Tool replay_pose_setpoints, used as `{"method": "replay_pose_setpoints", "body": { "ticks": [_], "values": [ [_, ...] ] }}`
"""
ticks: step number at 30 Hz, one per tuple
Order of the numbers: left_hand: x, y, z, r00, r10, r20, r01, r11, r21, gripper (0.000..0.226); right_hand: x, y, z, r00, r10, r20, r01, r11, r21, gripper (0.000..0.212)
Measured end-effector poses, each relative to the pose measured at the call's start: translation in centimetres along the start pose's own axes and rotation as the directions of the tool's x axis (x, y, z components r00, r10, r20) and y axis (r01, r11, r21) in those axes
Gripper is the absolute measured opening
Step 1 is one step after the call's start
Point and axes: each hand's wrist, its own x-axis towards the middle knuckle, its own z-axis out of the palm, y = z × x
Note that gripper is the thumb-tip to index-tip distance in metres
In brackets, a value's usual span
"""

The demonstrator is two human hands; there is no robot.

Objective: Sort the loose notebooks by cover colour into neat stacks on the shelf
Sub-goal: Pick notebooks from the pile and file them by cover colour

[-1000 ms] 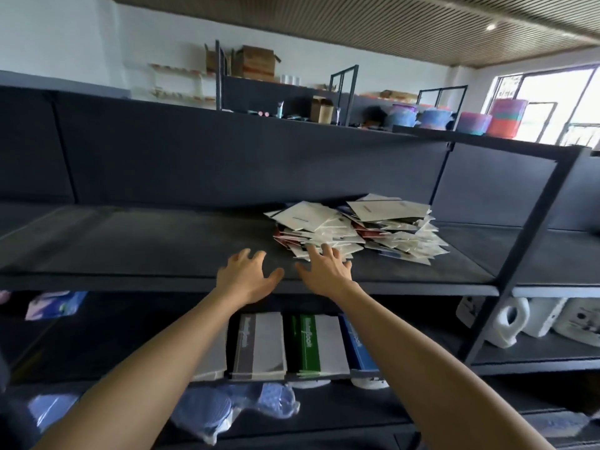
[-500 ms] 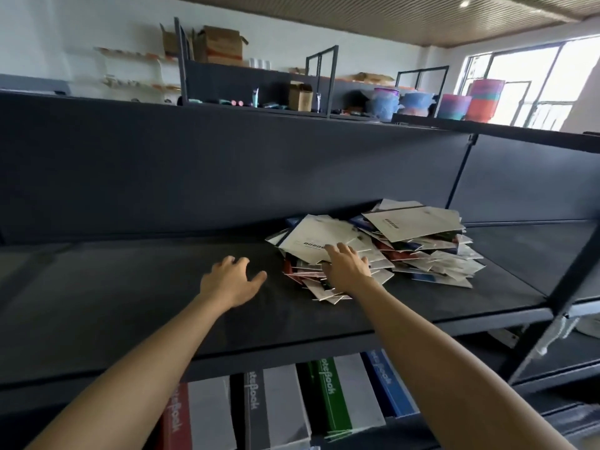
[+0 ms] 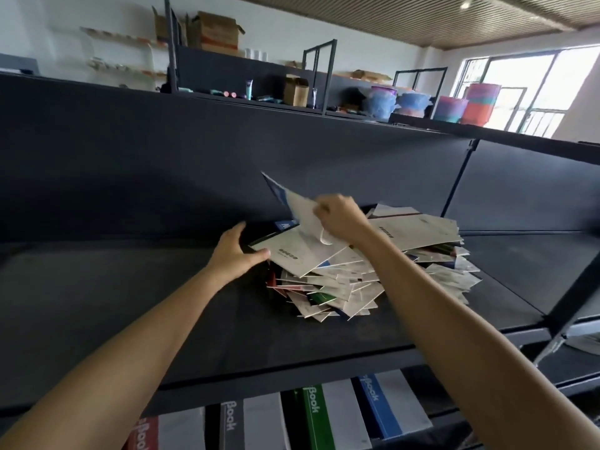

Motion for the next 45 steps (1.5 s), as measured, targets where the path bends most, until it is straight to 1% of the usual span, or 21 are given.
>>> {"method": "replay_pose_setpoints", "body": {
  "ticks": [3,6,8,11,13,14,16,18,21,23,25,27,29,31,32,35,38,39,41,43,45],
  "values": [
    [1.0,1.0,-1.7,1.0,-0.02,-0.021,0.013,0.961,-0.277,0.096,0.9,-1.1,-4.4,0.991,-0.051,-0.126,0.081,0.967,0.24,0.021],
    [1.0,1.7,-4.0,0.986,-0.006,0.166,0.078,0.899,-0.431,0.086,1.7,-1.2,-5.8,0.995,-0.041,-0.088,0.08,0.862,0.501,0.017],
    [0.5,1.9,-4.6,0.949,-0.015,0.314,0.183,0.84,-0.511,0.06,2.4,-1.2,-4.6,0.993,0.002,-0.118,0.066,0.825,0.561,0.016],
    [-0.6,1.7,-4.5,0.969,-0.069,0.239,0.187,0.834,-0.518,0.005,3.3,-1.0,-0.6,0.972,0.17,-0.162,-0.047,0.817,0.575,0.027],
    [-0.8,0.7,-4.8,0.989,-0.092,0.117,0.136,0.88,-0.456,0.006,2.9,-0.7,2.5,0.955,0.287,-0.081,-0.208,0.837,0.506,0.033],
    [-1.0,0.1,-5.2,0.993,-0.104,0.062,0.121,0.897,-0.426,0.006,2.4,-0.5,4.1,0.964,0.267,0.007,-0.247,0.884,0.398,0.037],
    [-1.4,-1.3,-6.3,0.987,-0.159,-0.022,0.137,0.904,-0.404,0.013,1.0,-0.4,7.0,0.946,0.111,0.304,-0.12,0.993,0.009,0.052],
    [-1.7,-2.6,-7.4,0.97,-0.237,-0.053,0.193,0.884,-0.425,0.017,0.0,-0.5,9.1,0.863,0.033,0.503,0.111,0.961,-0.255,0.072],
    [-2.2,-3.8,-8.4,0.947,-0.312,-0.081,0.247,0.864,-0.439,0.025,0.4,-0.9,9.3,0.829,0.022,0.559,0.182,0.935,-0.306,0.072],
    [-2.5,-4.3,-8.4,0.934,-0.341,-0.104,0.254,0.841,-0.478,0.028,0.6,-1.3,8.2,0.801,0.012,0.599,0.251,0.902,-0.353,0.055],
    [-2.6,-4.4,-8.2,0.921,-0.365,-0.134,0.251,0.821,-0.513,0.028,1.0,-1.7,7.0,0.836,-0.036,0.548,0.284,0.883,-0.375,0.034],
    [-2.6,-4.2,-8.0,0.909,-0.386,-0.159,0.239,0.793,-0.56,0.031,1.4,-2.1,5.2,0.929,-0.055,0.365,0.164,0.948,-0.274,0.028],
    [-2.6,-3.6,-7.9,0.906,-0.388,-0.169,0.222,0.775,-0.591,0.03,2.1,-2.4,2.7,0.999,0.037,0.027,-0.038,0.998,0.045,0.03],
    [-2.3,-3.1,-7.7,0.91,-0.381,-0.165,0.218,0.777,-0.591,0.025,2.5,-2.3,-0.1,0.946,0.192,-0.26,-0.068,0.905,0.419,0.031],
    [-2.3,-2.9,-7.5,0.913,-0.377,-0.157,0.223,0.782,-0.581,0.021,2.9,-2.0,-1.4,0.92,0.246,-0.306,-0.036,0.829,0.557,0.03],
    [-2.3,-2.3,-6.7,0.924,-0.364,-0.113,0.249,0.801,-0.544,0.016,3.5,-1.2,-3.4,0.918,0.334,-0.215,-0.013,0.566,0.824,0.026],
    [-2.4,-1.7,-5.7,0.945,-0.315,-0.085,0.228,0.824,-0.519,0.017,3.4,-0.3,-1.2,0.934,0.341,0.104,-0.247,0.41,0.878,0.032],
    [-2.6,-1.4,-5.3,0.951,-0.298,-0.076,0.219,0.829,-0.514,0.017,3.2,0.1,0.2,0.927,0.322,0.19,-0.321,0.425,0.846,0.033],
    [-3.1,-0.9,-4.8,0.957,-0.29,-0.025,0.231,0.809,-0.541,0.019,2.7,0.6,2.7,0.919,0.296,0.26,-0.388,0.559,0.733,0.033],
    [-3.1,-0.8,-4.5,0.957,-0.28,0.074,0.274,0.793,-0.543,0.029,2.4,0.4,4.7,0.932,0.274,0.235,-0.361,0.734,0.575,0.03],
    [-3.3,-0.4,-4.1,0.947,-0.268,0.18,0.322,0.798,-0.51,0.023,2.5,-0.7,6.3,0.952,0.244,0.185,-0.305,0.813,0.496,0.028]
  ]
}}
